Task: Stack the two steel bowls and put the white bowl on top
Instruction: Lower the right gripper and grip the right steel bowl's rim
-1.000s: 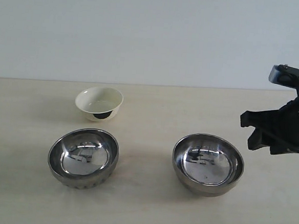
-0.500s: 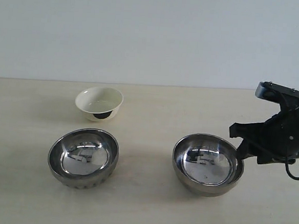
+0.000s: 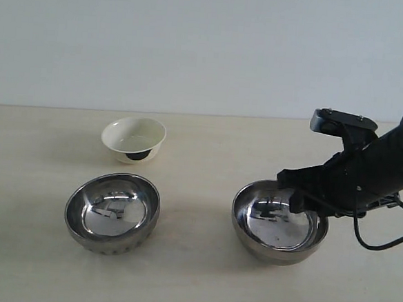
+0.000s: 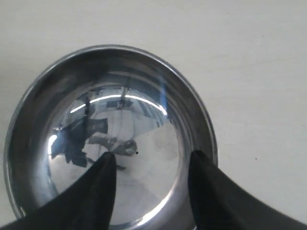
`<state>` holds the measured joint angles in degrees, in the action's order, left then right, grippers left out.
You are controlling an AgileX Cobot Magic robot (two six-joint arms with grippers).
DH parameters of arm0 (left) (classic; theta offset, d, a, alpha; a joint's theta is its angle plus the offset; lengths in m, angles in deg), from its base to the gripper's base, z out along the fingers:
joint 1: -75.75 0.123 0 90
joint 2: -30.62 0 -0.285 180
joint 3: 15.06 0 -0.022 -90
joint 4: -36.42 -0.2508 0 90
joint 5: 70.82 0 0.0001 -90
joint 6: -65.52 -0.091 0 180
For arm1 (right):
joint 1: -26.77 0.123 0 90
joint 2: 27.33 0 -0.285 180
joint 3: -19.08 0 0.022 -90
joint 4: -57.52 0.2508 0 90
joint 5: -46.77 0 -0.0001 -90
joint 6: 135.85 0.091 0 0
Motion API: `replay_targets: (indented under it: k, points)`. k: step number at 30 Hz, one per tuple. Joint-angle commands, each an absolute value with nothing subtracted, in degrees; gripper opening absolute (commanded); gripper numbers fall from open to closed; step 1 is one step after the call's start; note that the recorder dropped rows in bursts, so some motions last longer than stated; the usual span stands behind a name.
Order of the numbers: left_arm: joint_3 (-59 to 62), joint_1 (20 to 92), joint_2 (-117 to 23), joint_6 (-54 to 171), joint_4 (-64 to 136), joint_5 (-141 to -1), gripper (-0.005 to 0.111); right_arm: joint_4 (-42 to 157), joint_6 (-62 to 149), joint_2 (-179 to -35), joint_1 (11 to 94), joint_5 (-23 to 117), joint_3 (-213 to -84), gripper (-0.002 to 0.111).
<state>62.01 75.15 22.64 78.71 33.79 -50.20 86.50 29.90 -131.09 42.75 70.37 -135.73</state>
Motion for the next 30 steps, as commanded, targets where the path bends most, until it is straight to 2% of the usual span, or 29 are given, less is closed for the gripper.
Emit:
replay_targets:
  k: [1, 8, 10, 12, 26, 28, 30]
  points:
    - [62.2, 75.3, 22.8, 78.3, 34.0, -50.2, 0.004, 83.7, 31.2, -131.6, 42.7, 70.3, -135.8, 0.042]
    - [62.2, 75.3, 22.8, 78.3, 34.0, -50.2, 0.004, 81.0, 32.1, -127.4, 42.7, 75.9, -141.0, 0.042]
    - [62.2, 75.3, 22.8, 78.3, 34.0, -50.2, 0.004, 65.6, 46.9, -127.9, 42.7, 76.9, -141.0, 0.042]
    - [62.2, 75.3, 22.8, 78.3, 34.0, -50.2, 0.004, 58.0, 53.0, -129.9, 42.7, 78.2, -141.0, 0.042]
    - [62.2, 75.3, 22.8, 78.3, 34.0, -50.2, 0.004, 60.9, 51.7, -139.2, 44.1, 75.9, -141.0, 0.041]
    - [62.2, 75.3, 22.8, 78.3, 34.0, -50.2, 0.004, 60.9, 51.7, -139.8, 44.1, 75.5, -141.0, 0.032]
    - [62.2, 75.3, 22.8, 78.3, 34.0, -50.2, 0.004, 60.9, 51.7, -140.1, 44.1, 75.3, -141.0, 0.014]
